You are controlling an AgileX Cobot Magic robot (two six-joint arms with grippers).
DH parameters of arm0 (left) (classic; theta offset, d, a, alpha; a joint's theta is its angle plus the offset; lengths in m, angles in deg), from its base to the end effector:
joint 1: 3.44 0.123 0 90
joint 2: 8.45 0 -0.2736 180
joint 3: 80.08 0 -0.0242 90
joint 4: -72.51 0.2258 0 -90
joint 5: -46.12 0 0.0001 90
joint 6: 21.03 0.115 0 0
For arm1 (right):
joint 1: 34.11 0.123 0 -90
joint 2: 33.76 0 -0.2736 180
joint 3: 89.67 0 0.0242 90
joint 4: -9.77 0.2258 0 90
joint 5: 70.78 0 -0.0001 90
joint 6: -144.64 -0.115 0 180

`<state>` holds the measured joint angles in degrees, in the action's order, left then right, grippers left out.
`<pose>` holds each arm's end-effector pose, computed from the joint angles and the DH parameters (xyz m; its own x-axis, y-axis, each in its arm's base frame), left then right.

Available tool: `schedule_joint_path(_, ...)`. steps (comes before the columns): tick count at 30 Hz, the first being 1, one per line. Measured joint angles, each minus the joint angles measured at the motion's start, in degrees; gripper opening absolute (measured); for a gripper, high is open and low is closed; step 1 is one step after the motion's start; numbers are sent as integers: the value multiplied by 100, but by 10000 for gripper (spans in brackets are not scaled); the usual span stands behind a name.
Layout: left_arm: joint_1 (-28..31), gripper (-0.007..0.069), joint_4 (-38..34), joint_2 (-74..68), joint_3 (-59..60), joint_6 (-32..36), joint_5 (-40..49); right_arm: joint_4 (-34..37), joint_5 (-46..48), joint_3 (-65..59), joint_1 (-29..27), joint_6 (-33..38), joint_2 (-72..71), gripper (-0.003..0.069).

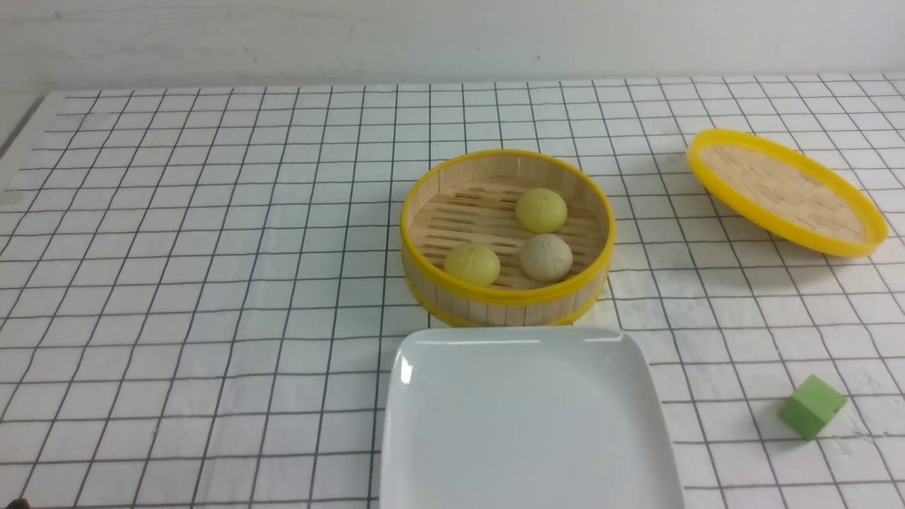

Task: Put the steamed buns into the plate on the white-black tablecloth.
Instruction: 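Reach toward a bun in the bamboo steamer with the right gripper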

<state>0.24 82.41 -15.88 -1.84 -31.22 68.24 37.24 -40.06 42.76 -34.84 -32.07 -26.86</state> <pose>0.0608 0.0114 0.1650 -0.2977 -0.0367 -0.9540 -0.1309 0.9914 0.0027 0.0092 0.0270 0.3217 0.0473 0.3444 -0.9376 -0.2544 0.9119 0.3221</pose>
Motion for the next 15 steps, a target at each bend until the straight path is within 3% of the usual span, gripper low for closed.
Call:
schedule_joint_path(11, 0, 242, 63, 0, 0, 0, 0, 477, 0, 6, 0, -65, 0, 240)
schedule_joint_path(15, 0, 242, 442, 0, 0, 0, 24, 482, 0, 6, 0, -71, 0, 240)
